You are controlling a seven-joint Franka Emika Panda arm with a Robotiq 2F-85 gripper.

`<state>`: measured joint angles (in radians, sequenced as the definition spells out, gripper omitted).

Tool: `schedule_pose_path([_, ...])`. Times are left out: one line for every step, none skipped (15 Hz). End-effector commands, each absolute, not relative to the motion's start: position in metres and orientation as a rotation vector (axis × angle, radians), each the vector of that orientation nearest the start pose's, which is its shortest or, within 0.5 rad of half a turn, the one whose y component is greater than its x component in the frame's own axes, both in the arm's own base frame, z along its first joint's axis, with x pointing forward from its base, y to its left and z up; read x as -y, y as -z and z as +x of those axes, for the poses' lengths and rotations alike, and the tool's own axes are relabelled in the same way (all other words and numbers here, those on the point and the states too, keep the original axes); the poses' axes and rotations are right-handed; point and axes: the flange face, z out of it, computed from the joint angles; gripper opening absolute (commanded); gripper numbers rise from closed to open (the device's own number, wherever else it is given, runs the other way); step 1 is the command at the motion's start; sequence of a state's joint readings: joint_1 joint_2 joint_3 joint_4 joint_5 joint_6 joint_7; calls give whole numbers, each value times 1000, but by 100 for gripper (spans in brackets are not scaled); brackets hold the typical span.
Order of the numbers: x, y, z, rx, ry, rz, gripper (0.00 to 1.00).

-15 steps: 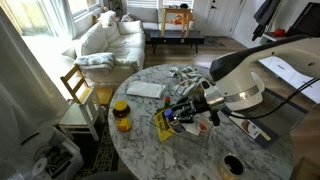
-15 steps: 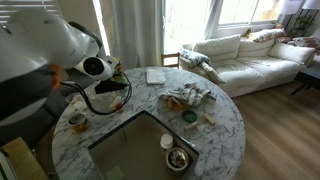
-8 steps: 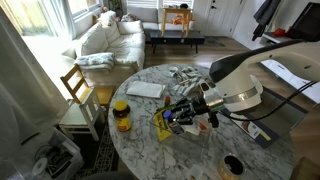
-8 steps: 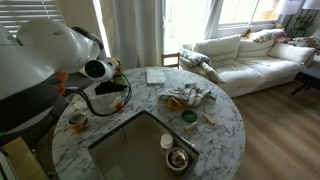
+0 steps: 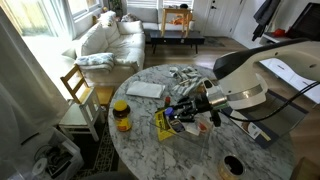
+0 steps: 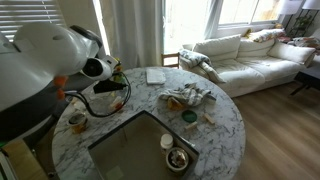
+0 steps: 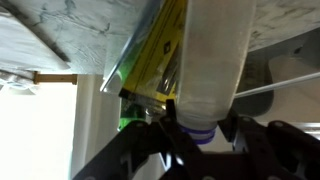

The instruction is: Make the laying bottle in the clear storage box stand upright in the storage box

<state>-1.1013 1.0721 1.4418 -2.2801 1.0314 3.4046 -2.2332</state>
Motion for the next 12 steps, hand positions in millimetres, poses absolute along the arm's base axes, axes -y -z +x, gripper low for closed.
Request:
schedule_pose_path([-55, -264, 514, 1019, 1277, -2241, 19])
schedule_pose_path([-54, -264, 506, 996, 1256, -2245, 19])
schedule_pose_path([-54, -260, 496, 969, 1208, -2257, 19])
schedule_pose_path([-52, -258, 492, 955, 1186, -2298, 19])
schedule_pose_path([-55, -261, 509, 997, 1236, -2252, 44])
schedule_pose_path([-54, -258, 503, 986, 1219, -2265, 44])
schedule_pose_path([-53, -256, 499, 981, 1208, -2271, 44])
schedule_pose_path([-53, -255, 498, 978, 1203, -2272, 44])
schedule_pose_path([-53, -255, 497, 976, 1201, -2272, 44])
schedule_pose_path([-48, -254, 493, 953, 1189, -2286, 19])
schedule_pose_path([-44, -254, 487, 938, 1180, -2296, 19])
schedule_pose_path([-41, -256, 483, 925, 1181, -2300, 19])
